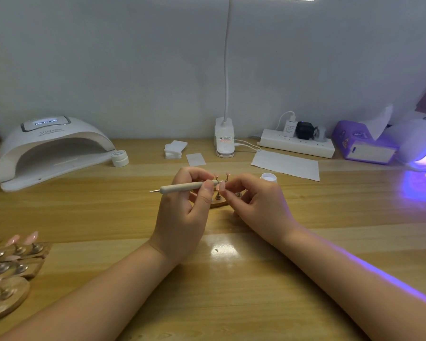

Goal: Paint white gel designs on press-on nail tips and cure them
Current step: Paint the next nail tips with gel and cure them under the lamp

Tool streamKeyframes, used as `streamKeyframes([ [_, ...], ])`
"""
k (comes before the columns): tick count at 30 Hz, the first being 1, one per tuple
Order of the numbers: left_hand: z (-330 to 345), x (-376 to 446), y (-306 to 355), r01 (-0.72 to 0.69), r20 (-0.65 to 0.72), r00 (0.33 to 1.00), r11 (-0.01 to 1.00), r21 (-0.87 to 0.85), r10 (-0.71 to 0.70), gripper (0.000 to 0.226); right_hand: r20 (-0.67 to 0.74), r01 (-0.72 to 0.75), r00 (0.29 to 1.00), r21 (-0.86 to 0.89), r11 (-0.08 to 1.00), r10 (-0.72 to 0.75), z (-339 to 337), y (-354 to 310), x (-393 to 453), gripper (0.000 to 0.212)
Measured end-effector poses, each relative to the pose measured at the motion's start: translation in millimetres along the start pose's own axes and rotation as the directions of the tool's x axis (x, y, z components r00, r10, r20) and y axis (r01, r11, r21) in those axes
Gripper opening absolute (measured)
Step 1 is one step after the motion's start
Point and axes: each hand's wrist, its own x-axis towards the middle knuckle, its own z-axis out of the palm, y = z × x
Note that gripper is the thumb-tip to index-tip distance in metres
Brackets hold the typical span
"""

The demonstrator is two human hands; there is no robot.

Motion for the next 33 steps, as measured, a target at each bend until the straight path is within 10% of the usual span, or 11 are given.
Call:
streamKeyframes([
  [33,-0.2,0.8,0.3,0.022,0.016,1.000,0.999,0.045,-0.022,0.006,-0.002,0.005,1.000,0.006,1.000,-0.005,-0.4,-0.4,0.2,0.011],
])
